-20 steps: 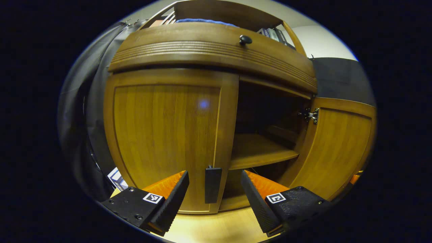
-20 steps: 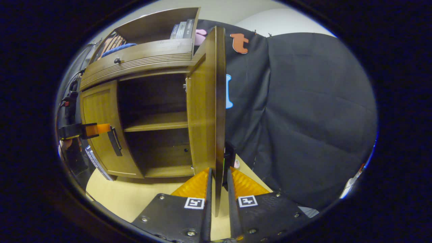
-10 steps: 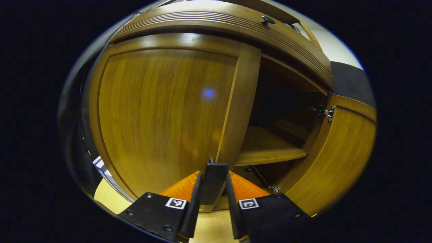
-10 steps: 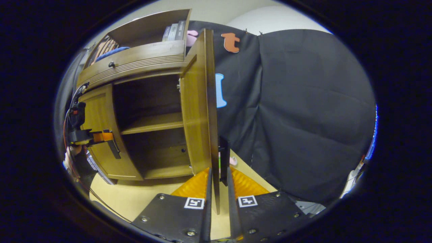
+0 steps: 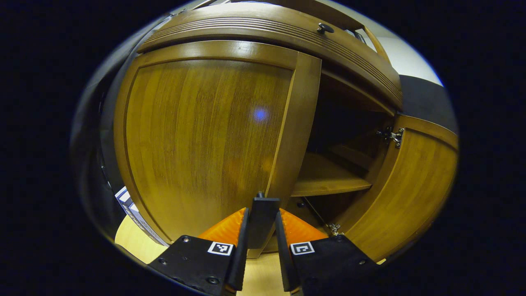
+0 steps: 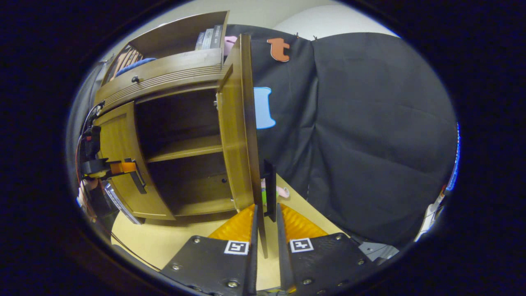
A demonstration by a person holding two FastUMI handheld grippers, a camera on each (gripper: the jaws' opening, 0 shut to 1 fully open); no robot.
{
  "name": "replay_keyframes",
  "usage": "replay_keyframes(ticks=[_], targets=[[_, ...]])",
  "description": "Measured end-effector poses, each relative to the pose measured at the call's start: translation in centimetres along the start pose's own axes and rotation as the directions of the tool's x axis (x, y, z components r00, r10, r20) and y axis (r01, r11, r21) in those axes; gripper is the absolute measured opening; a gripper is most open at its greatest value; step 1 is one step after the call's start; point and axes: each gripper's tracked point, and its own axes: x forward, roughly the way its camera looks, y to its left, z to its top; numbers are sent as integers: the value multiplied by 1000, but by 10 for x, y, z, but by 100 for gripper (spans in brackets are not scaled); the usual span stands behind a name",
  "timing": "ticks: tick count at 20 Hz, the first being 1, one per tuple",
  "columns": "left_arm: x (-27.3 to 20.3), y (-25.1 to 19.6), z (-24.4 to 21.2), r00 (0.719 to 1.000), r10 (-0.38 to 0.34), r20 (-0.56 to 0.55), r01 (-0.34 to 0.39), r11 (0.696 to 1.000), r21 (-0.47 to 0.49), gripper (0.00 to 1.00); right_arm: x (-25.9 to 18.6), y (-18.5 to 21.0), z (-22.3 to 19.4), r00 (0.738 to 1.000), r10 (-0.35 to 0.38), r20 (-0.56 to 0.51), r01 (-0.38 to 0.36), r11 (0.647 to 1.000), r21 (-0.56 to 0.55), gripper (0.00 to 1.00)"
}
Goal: Open the right door of the double-door shoe cabinet with the right hand, and open the left door with the left hand.
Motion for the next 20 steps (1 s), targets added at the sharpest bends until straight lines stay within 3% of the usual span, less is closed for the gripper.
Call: replay_keyframes(ticks=[10,13,14,15,16,20], targets=[[-70,9,-15,1000,13,15,-12,998,-64,39,-3,3,-3,998,62,-26,-63,998,-18,22],[-87,6,-17,1000,-14,15,16,989,-146,34,-2,3,-4,998,53,-23,-53,999,-14,22],[-100,14,-17,1000,27,12,-25,984,-177,36,-2,3,-5,998,54,-26,-55,998,-8,22],[-102,34,-18,996,84,23,-79,983,-166,13,-2,4,-6,998,57,-27,-57,998,-2,22],[-105,57,-14,988,151,31,-145,978,-150,3,-2,4,-5,998,61,-27,-61,998,1,22],[-115,101,-11,978,207,25,-198,960,-198,1,0,1,-7,998,58,-31,-59,998,-24,22]])
